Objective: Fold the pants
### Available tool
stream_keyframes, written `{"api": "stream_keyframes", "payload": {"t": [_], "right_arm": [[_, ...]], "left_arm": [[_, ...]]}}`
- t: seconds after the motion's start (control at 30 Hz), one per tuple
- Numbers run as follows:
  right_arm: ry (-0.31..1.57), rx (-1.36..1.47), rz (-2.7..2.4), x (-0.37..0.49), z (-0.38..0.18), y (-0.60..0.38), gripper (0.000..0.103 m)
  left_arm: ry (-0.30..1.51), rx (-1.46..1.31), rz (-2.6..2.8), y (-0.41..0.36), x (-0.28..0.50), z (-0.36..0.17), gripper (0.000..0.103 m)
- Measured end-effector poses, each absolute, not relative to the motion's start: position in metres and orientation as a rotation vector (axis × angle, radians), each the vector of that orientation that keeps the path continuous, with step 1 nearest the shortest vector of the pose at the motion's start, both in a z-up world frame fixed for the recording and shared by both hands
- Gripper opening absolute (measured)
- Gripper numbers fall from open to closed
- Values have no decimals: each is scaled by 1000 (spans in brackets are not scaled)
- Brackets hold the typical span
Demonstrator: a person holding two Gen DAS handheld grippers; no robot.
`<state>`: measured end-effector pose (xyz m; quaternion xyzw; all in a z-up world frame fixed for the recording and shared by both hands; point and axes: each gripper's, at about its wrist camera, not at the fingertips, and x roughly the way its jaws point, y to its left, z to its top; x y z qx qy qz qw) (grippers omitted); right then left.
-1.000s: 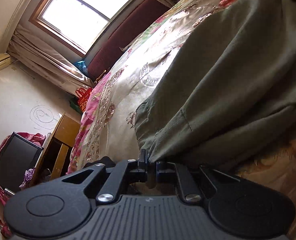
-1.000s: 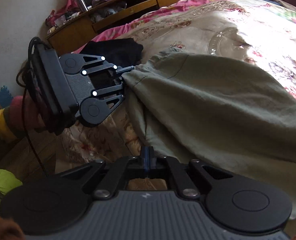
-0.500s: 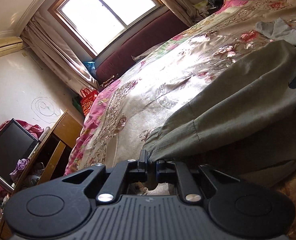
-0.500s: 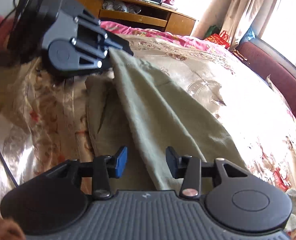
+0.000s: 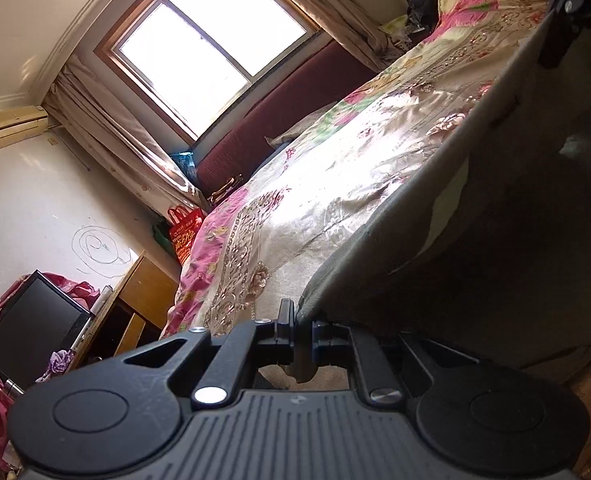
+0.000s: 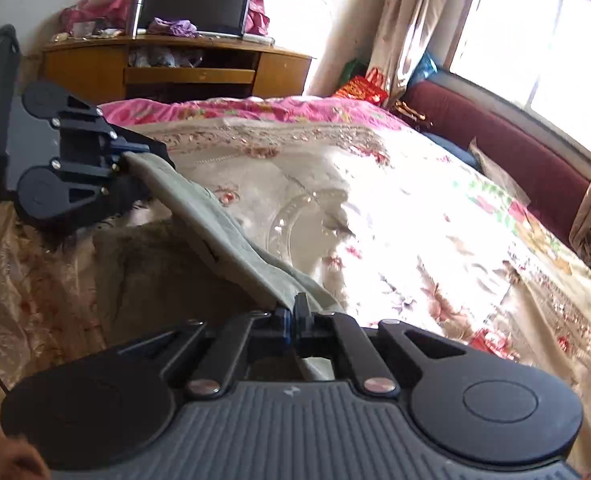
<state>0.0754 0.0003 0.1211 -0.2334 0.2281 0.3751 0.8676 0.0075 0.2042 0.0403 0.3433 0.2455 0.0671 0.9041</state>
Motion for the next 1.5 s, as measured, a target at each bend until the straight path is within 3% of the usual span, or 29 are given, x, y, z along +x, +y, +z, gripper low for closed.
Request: {"api": "stream_keyframes", "payload": {"t": [0.1,0.23,0.3,0.7,0.93,1.1,1.3,1.5], "right_arm": [[575,-481,848,58,104,1,1],[779,-486,908,39,32,22,1],[764,-534,896,28,16,29,2],[738,-494,832,34,30,20,2],[768,-536,833,35,24,17,3],[742,-570,843,30,19,21,4],[768,-435,830,33,42,-12,23],[808,-222,683,60,57,-79,24]], "left_arm": [[589,732,116,202,0,11,27],[681,774,133,202,-8,-30,28],[678,796,143,201,-12,-33,29],[641,733,168,193,-15,-26,30],[662,862,168,189,-15,-48,30],[679,799,148,192,-23,-28,38],[739,713,158,200,-39,-10,42],[678,649,86,162,-36,21,43]]}}
